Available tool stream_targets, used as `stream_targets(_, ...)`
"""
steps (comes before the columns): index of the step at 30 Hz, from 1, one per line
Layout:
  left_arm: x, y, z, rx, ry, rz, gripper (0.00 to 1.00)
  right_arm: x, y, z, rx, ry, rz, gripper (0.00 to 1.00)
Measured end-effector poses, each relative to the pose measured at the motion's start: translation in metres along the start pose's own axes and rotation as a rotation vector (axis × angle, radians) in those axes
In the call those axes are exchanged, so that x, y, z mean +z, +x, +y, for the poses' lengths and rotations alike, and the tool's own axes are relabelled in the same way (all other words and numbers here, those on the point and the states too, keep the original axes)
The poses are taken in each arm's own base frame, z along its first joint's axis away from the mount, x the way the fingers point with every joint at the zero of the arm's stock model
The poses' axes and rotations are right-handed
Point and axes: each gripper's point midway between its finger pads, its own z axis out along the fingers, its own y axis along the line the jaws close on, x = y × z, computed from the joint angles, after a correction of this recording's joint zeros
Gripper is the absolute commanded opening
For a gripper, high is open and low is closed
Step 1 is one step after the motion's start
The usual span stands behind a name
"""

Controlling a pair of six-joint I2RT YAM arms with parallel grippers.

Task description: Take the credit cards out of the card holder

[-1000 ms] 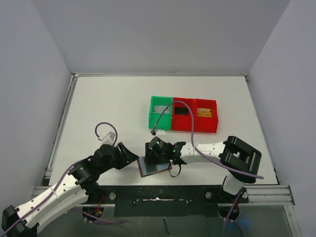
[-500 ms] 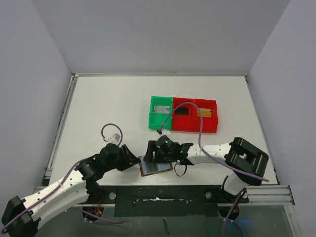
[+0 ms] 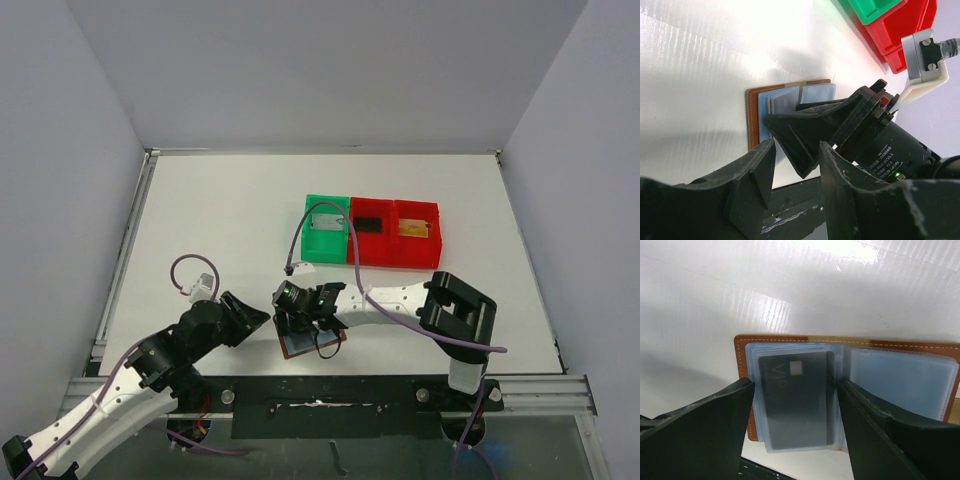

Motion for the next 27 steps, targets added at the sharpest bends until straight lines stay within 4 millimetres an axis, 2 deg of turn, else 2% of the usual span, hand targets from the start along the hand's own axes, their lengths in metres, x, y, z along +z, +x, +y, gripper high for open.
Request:
stream_targets(9,0.003,0.001,0.007,0.005,-0.036,0.003,0.39,0.001,0.001,-0.006,-0.008,0.017,-0.001,0.57)
stream_targets(27,0.03,0.033,-0.002,0.136,-0.004,0.173,0.33,-0.007,-0.006,-0.024,0.194,-0.241,-0.013,0.53)
